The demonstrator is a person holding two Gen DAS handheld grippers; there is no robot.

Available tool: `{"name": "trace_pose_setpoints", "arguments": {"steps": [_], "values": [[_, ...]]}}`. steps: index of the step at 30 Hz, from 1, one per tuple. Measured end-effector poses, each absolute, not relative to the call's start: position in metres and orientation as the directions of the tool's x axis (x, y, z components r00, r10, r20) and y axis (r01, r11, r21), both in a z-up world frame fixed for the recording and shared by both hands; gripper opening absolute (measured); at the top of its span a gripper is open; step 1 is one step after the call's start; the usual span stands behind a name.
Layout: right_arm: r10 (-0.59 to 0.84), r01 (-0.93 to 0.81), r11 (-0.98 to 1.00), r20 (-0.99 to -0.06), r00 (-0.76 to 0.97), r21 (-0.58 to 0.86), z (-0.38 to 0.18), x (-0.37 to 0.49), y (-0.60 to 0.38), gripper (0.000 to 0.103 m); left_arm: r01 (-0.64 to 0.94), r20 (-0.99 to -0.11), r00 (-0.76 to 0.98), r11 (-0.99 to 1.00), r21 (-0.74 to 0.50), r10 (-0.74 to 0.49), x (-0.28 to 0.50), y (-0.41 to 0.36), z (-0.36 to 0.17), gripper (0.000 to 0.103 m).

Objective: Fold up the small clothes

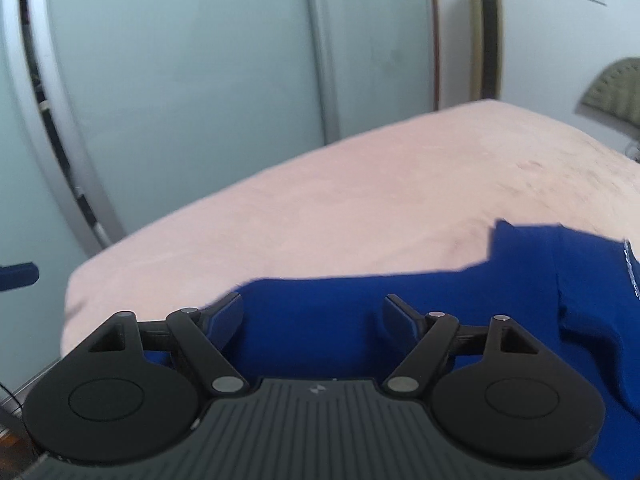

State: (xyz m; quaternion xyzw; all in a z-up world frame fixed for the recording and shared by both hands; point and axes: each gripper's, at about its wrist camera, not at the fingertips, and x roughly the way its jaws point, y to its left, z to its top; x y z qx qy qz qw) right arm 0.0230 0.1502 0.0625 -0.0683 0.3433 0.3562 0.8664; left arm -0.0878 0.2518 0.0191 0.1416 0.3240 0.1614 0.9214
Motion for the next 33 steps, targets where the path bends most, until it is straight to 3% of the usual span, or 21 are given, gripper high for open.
{"name": "trace_pose_setpoints", "arguments": {"steps": [3,7,13,16,21,25,30,33], "values": [[0.587,-0.674,0.724,-0.646,0.488,0.148,0.059,0.013,0.160,0.088,-0.208,-0.547,0.705,0.869,0.450,0.452,-0.072,0.243,0.002,0.103],[0.583,-0.684,0.719,-0.642,0.499,0.121,0.058,0.012,0.159,0.089,-0.298,-0.560,0.611,0.818,0.493,0.560,-0.063,0.264,-0.014,0.103],[0.588,-0.714,0.697,-0.622,0.517,0.065,0.058,0.002,0.168,0.088,-0.634,-0.555,0.449,0.687,0.354,0.700,-0.074,0.362,0.016,0.103],[0.608,-0.781,0.624,-0.608,0.512,-0.033,0.059,-0.020,0.182,0.086,-0.713,-0.581,0.422,0.651,0.261,0.696,-0.086,0.395,0.025,0.103],[0.648,-0.876,0.407,-0.595,0.477,-0.259,0.050,-0.072,0.217,0.075,-0.741,-0.601,0.417,0.638,0.210,0.682,-0.095,0.405,0.027,0.103],[0.620,-0.848,0.300,-0.586,0.522,-0.438,0.032,-0.101,0.245,0.066,-0.702,-0.612,0.462,0.686,0.189,0.642,-0.091,0.387,0.027,0.103],[0.642,-0.834,0.280,-0.553,0.531,-0.475,0.018,-0.107,0.260,0.046,-0.660,-0.611,0.488,0.721,0.209,0.624,-0.080,0.369,0.021,0.103],[0.649,-0.826,0.265,-0.542,0.534,-0.496,0.015,-0.112,0.264,0.042,-0.662,-0.594,0.463,0.702,0.262,0.658,-0.075,0.365,0.018,0.103]]}}
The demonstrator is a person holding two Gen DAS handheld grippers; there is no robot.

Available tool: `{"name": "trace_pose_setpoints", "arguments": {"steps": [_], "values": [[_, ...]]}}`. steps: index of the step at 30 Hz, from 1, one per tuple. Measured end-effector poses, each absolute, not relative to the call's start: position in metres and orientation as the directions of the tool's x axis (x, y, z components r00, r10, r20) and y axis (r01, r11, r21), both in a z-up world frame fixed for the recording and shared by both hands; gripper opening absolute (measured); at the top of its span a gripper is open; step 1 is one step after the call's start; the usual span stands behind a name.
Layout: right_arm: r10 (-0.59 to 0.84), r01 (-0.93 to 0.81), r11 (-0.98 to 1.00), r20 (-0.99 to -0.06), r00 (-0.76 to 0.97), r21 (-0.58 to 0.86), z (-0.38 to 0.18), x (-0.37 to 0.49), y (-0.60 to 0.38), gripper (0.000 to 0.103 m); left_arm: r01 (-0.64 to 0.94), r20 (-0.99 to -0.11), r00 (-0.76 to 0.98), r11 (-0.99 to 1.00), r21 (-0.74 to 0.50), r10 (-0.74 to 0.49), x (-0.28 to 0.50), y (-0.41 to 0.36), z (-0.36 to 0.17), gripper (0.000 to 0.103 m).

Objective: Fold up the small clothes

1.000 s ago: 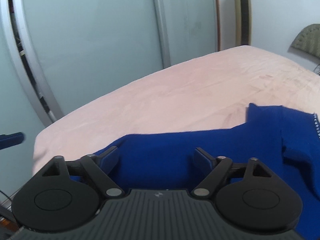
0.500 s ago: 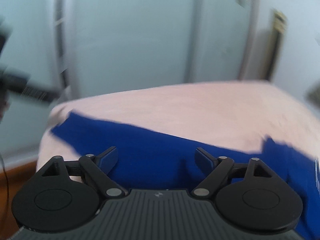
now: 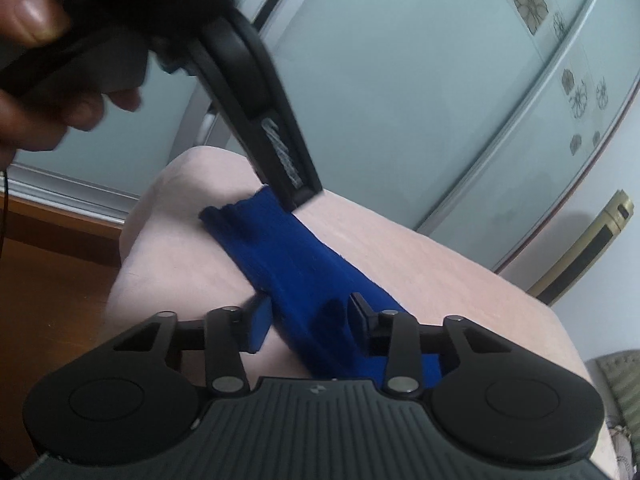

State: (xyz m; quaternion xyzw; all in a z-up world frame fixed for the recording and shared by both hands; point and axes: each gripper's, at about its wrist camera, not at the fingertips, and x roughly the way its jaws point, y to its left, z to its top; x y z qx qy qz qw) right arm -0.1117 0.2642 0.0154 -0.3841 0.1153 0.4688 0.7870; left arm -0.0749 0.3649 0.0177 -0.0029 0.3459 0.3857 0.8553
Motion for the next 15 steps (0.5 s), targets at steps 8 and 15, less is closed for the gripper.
{"name": "trace_pose_setpoints", "arguments": {"steps": [8,15], "values": [[0.642,-0.777,0.258,-0.500,0.582,-0.574,0.007,-0.117,0.280,0.025,-0.667,-0.595,0.452,0.695,0.269,0.664,-0.075,0.367,0.020,0.103],[0.654,-0.837,0.289,-0.543,0.527,-0.465,0.012,-0.108,0.279,0.003,-0.686,-0.589,0.440,0.677,0.267,0.678,-0.077,0.372,0.022,0.103]]}}
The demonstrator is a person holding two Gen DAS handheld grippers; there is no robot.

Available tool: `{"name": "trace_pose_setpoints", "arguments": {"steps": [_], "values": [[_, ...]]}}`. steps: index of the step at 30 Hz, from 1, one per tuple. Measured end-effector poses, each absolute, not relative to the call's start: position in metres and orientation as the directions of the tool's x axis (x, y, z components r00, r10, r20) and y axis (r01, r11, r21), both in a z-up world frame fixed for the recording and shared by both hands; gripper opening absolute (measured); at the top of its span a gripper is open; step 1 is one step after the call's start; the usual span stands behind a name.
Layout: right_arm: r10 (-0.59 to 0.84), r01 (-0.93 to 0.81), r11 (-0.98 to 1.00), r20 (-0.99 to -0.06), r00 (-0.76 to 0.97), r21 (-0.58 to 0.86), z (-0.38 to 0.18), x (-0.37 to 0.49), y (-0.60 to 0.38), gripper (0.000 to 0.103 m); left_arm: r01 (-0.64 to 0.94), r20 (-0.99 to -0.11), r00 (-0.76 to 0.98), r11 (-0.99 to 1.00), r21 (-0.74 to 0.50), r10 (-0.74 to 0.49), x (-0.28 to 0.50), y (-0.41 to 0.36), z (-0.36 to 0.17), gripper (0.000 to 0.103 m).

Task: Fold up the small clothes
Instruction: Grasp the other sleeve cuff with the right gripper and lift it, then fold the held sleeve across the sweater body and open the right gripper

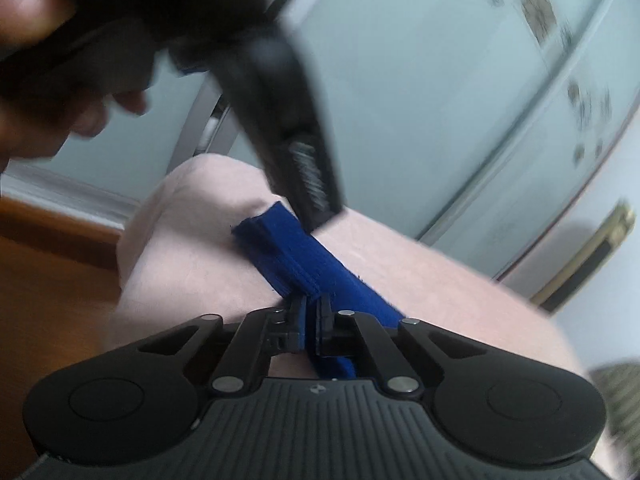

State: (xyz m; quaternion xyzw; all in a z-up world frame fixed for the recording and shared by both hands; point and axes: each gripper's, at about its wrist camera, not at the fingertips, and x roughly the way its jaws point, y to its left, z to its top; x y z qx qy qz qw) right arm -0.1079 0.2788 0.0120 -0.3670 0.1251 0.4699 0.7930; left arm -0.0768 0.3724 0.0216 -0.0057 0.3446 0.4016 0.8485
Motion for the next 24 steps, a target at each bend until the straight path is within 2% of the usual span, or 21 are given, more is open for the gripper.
{"name": "trace_pose_setpoints", "arguments": {"steps": [5,10,15,19,24], "values": [[0.674,-0.873,0.471,-0.585,0.450,-0.129,0.046,-0.046,0.254,0.001,-0.721,-0.577,0.458,0.663,0.204,0.676,-0.083,0.376,0.031,0.103],[0.716,-0.778,0.606,-0.541,0.440,0.169,0.092,0.028,0.201,0.001,-0.647,-0.558,0.574,0.750,0.138,0.599,-0.077,0.353,0.040,0.103],[0.741,-0.694,0.650,-0.463,0.487,0.310,0.141,0.071,0.137,0.002,-0.463,-0.539,0.693,0.868,0.176,0.479,-0.043,0.296,0.042,0.103],[0.732,-0.641,0.677,-0.423,0.534,0.361,0.161,0.091,0.095,0.003,-0.299,-0.523,0.777,0.936,0.184,0.351,-0.011,0.240,0.047,0.103],[0.707,-0.592,0.707,-0.385,0.593,0.387,0.175,0.112,0.059,0.003,-0.243,-0.488,0.809,0.942,0.231,0.328,0.028,0.177,0.047,0.103]]}}
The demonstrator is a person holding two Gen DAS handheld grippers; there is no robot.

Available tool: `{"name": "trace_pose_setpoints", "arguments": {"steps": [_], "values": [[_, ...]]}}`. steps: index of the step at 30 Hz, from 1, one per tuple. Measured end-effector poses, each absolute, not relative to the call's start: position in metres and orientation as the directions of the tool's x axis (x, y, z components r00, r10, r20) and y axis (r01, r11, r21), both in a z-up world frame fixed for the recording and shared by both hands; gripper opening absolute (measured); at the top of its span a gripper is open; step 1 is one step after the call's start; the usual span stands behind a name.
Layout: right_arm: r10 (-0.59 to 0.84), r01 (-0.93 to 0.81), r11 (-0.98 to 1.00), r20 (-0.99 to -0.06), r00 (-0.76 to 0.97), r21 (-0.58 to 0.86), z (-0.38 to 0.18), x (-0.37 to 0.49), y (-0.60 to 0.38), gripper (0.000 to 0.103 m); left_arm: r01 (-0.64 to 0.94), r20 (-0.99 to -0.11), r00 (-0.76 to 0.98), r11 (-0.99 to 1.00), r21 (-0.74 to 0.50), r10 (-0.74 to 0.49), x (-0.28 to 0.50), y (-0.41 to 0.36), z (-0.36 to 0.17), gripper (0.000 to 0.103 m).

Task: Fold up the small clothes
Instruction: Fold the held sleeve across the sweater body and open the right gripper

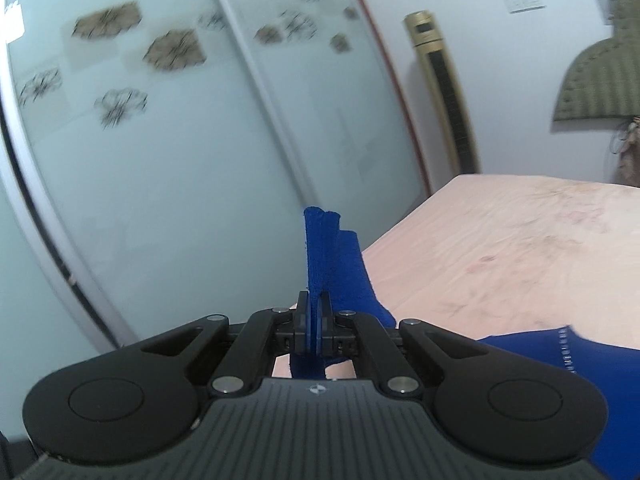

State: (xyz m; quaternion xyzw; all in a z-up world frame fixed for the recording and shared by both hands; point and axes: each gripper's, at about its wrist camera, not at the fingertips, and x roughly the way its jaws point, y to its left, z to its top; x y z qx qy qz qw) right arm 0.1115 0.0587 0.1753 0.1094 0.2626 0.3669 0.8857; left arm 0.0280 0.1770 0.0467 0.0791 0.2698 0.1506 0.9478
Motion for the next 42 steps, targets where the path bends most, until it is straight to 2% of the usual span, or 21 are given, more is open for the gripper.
{"name": "trace_pose_setpoints", "arguments": {"steps": [5,10,13,18,24,29,31,33,34,35,36,38,40,42], "values": [[0.690,-0.561,0.716,-0.304,0.657,0.415,0.186,0.105,0.019,0.003,-0.348,-0.435,0.755,0.861,0.369,0.492,0.075,0.134,0.029,0.103],[0.587,-0.482,0.786,-0.221,0.779,0.386,0.197,0.098,-0.054,0.003,-0.394,-0.448,0.714,0.838,0.378,0.538,0.106,0.140,0.025,0.103],[0.498,-0.393,0.831,-0.212,0.841,0.394,0.193,0.104,-0.095,0.003,-0.441,-0.438,0.689,0.814,0.379,0.578,0.115,0.155,0.029,0.103],[0.333,-0.212,0.891,-0.260,0.906,0.401,0.160,0.108,-0.161,0.003,-0.461,-0.460,0.666,0.809,0.364,0.587,0.133,0.167,0.029,0.103],[0.238,-0.043,0.881,-0.363,0.901,0.472,0.093,0.099,-0.217,0.004,-0.399,-0.559,0.679,0.878,0.265,0.477,0.125,0.171,0.024,0.103],[0.189,0.063,0.866,-0.441,0.877,0.496,0.044,0.092,-0.244,0.004,-0.313,-0.598,0.701,0.921,0.231,0.388,0.117,0.164,0.022,0.103],[0.183,0.082,0.864,-0.462,0.868,0.497,0.033,0.089,-0.248,0.007,-0.280,-0.598,0.720,0.936,0.213,0.351,0.112,0.158,0.026,0.103],[0.170,0.110,0.862,-0.486,0.857,0.494,0.025,0.085,-0.252,0.018,-0.241,-0.607,0.733,0.952,0.190,0.306,0.109,0.152,0.030,0.103],[0.153,0.132,0.864,-0.502,0.851,0.486,0.022,0.082,-0.253,0.019,-0.217,-0.618,0.735,0.961,0.173,0.278,0.109,0.149,0.031,0.103],[0.132,0.153,0.867,-0.515,0.847,0.474,0.019,0.079,-0.254,0.025,-0.195,-0.631,0.734,0.968,0.156,0.250,0.107,0.147,0.032,0.103],[0.111,0.174,0.870,-0.528,0.842,0.462,0.018,0.074,-0.254,0.038,-0.173,-0.645,0.732,0.975,0.138,0.221,0.105,0.144,0.032,0.103],[0.040,0.233,0.872,-0.536,0.843,0.431,0.018,0.065,-0.257,0.052,-0.138,-0.669,0.722,0.984,0.111,0.176,0.102,0.139,0.030,0.103],[-0.095,0.303,0.880,-0.490,0.867,0.366,0.026,0.054,-0.255,0.050,-0.104,-0.680,0.720,0.991,0.089,0.137,0.097,0.134,0.028,0.103],[-0.125,0.281,0.909,-0.440,0.889,0.309,0.036,0.054,-0.245,0.052,-0.079,-0.680,0.723,0.992,0.094,0.122,0.094,0.126,0.027,0.103]]}}
